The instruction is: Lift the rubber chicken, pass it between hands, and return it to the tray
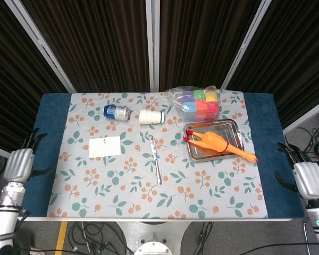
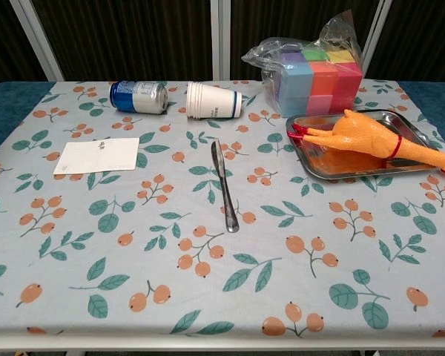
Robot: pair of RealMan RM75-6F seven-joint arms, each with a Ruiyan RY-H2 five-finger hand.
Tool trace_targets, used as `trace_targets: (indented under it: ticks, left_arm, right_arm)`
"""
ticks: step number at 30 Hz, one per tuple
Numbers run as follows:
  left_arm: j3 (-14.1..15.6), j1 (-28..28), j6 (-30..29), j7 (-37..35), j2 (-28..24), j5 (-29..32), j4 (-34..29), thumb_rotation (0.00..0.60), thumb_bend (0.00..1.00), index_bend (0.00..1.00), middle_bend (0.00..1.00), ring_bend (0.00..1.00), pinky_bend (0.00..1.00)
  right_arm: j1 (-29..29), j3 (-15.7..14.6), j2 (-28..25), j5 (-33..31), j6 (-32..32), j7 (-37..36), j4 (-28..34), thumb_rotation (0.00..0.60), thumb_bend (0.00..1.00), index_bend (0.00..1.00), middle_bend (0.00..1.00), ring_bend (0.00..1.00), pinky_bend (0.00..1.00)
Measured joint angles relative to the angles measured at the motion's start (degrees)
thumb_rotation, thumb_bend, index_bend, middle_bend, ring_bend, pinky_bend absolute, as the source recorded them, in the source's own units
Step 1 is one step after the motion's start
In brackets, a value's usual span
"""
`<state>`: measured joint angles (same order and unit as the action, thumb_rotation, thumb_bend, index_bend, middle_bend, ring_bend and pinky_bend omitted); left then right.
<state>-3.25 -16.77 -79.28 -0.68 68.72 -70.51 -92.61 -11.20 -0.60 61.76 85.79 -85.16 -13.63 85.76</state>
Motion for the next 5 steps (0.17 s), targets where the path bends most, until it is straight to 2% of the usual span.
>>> trace_targets:
  ticks: [5]
  left_arm:
    - [1.99,5.36,-8.45,4.74,1.74,-2.25,-0.95,0.6,0.16,0.19,0.11,0.09,0.19]
  right_arm:
    - [4.96,-1.94,0.63,1.87,-4.71,0.59,1.22,0.6,0.31,0.06,0.21,0.08,0.19]
